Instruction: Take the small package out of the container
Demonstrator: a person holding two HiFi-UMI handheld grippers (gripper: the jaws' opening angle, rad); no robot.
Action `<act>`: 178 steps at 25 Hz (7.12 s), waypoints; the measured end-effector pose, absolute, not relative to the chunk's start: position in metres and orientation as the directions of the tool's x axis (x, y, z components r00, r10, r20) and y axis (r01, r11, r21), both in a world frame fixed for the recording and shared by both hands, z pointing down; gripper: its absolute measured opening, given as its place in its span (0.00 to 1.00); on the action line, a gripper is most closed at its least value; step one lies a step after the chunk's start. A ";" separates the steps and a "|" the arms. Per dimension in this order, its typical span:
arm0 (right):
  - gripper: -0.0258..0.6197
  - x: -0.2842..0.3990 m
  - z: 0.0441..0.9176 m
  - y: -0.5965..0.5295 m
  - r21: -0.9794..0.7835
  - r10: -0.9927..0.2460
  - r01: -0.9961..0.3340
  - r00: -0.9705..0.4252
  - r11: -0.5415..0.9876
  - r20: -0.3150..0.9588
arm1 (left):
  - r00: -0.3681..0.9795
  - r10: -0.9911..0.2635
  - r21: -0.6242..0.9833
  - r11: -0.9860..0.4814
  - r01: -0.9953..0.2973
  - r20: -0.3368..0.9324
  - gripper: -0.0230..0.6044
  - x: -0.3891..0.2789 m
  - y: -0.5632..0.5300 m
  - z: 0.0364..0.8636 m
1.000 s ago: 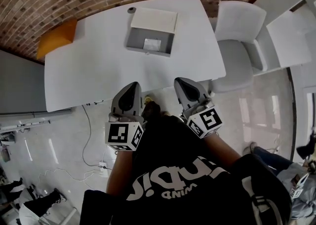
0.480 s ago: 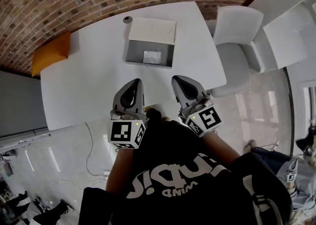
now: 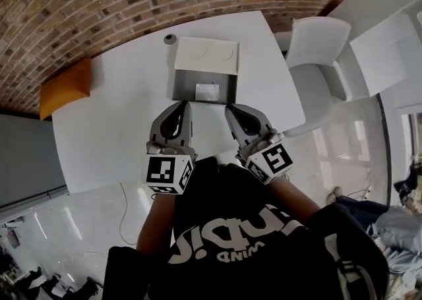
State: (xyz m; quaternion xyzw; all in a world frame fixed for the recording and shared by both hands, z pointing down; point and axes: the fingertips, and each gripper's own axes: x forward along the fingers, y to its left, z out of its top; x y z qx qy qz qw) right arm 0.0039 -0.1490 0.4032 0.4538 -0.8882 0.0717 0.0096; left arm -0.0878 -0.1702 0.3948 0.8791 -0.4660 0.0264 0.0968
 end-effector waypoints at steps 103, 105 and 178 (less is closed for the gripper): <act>0.29 0.012 0.642 -0.269 -0.180 -0.446 -0.847 -0.431 0.501 0.785 | 0.543 -0.820 0.164 -0.519 -0.839 0.183 0.04 -0.051 -0.228 0.405; 0.29 0.012 0.645 -0.270 -0.169 -0.432 -0.845 -0.419 0.507 0.799 | 0.544 -0.819 0.164 -0.520 -0.838 0.184 0.04 -0.052 -0.229 0.405; 0.04 0.002 0.600 -0.269 -0.142 -0.437 -0.774 -0.487 0.617 0.756 | 0.520 -0.834 0.191 -0.488 -0.851 0.184 0.04 -0.061 -0.230 0.408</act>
